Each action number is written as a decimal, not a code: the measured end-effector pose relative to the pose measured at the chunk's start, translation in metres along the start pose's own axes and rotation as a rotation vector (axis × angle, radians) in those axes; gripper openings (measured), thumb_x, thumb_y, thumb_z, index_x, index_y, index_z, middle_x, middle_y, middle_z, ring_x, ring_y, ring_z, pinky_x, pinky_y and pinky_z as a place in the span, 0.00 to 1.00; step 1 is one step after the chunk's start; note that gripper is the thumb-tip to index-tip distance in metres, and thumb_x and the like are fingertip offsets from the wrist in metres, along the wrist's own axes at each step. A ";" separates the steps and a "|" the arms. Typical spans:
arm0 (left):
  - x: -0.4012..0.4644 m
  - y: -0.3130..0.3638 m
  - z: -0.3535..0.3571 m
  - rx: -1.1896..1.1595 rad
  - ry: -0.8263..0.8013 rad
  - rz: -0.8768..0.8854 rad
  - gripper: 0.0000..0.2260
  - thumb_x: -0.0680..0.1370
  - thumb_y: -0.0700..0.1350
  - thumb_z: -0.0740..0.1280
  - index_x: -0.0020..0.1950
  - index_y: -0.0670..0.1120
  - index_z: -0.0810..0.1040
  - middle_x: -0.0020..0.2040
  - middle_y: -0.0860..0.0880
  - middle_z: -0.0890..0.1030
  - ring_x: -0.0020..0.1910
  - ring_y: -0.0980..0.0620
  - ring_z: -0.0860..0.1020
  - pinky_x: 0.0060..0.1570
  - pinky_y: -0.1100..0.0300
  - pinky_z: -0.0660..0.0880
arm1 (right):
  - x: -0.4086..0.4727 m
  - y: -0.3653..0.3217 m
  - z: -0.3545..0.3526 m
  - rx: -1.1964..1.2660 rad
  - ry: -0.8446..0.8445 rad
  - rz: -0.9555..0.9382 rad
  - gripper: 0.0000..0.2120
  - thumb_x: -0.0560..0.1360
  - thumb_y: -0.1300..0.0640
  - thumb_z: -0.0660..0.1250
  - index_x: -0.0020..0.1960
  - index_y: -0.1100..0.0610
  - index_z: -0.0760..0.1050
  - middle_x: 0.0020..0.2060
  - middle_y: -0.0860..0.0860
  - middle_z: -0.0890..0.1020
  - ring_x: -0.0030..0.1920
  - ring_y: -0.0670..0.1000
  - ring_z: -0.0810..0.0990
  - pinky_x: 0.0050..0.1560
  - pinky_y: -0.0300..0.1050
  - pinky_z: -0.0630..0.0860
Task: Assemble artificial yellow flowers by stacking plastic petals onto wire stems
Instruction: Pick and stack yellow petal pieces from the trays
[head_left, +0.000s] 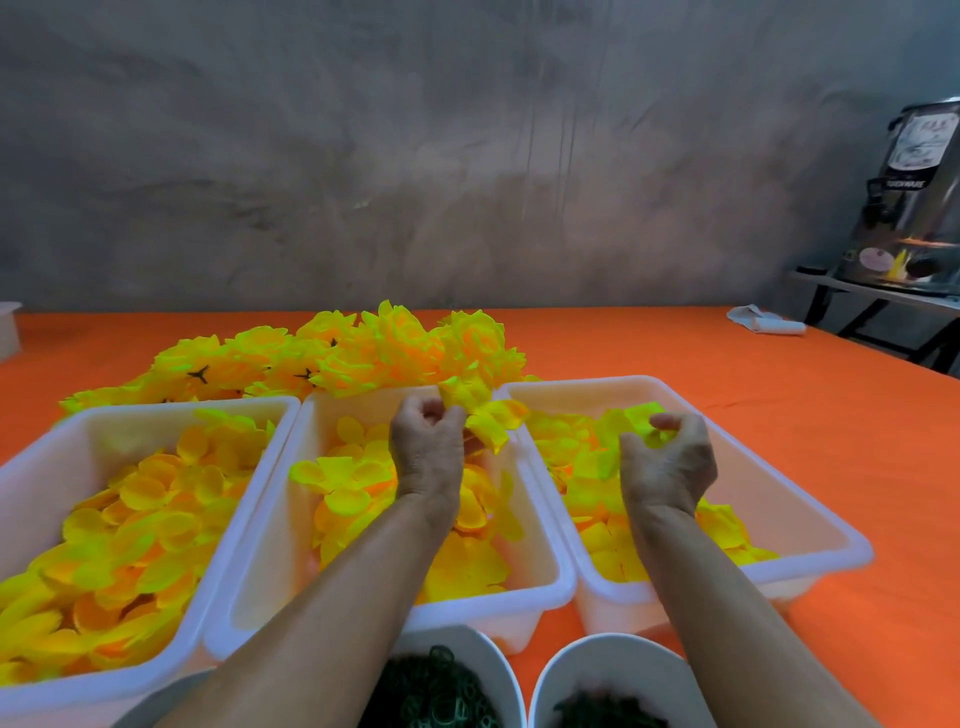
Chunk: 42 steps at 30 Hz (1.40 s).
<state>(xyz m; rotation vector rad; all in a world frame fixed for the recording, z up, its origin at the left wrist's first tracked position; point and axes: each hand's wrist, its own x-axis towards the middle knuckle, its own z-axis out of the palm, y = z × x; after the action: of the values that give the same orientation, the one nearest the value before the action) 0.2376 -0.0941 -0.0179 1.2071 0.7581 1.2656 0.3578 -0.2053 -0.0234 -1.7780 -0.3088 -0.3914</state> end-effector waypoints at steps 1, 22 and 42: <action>0.000 0.001 -0.001 -0.006 0.003 -0.003 0.07 0.74 0.32 0.65 0.42 0.43 0.74 0.42 0.39 0.78 0.42 0.43 0.77 0.47 0.37 0.78 | 0.000 0.000 0.000 -0.003 -0.023 0.004 0.18 0.68 0.67 0.71 0.56 0.64 0.74 0.49 0.63 0.80 0.50 0.63 0.78 0.50 0.47 0.64; -0.009 0.004 0.001 -0.108 -0.176 -0.101 0.05 0.76 0.34 0.66 0.45 0.43 0.74 0.37 0.47 0.79 0.33 0.51 0.78 0.33 0.58 0.79 | -0.004 0.007 0.003 -0.313 -0.317 0.145 0.30 0.66 0.58 0.77 0.65 0.55 0.69 0.62 0.59 0.73 0.64 0.61 0.70 0.59 0.49 0.68; -0.017 0.000 0.004 0.044 -0.339 -0.037 0.09 0.78 0.36 0.64 0.39 0.46 0.75 0.34 0.47 0.77 0.33 0.54 0.73 0.34 0.60 0.73 | -0.036 -0.019 0.010 -0.026 -0.422 -0.782 0.07 0.68 0.61 0.75 0.42 0.63 0.78 0.38 0.58 0.79 0.35 0.58 0.77 0.37 0.49 0.73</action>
<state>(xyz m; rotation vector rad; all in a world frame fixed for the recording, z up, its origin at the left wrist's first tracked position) 0.2376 -0.1117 -0.0197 1.3926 0.5575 0.9834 0.3181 -0.1912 -0.0246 -1.6983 -1.3187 -0.5593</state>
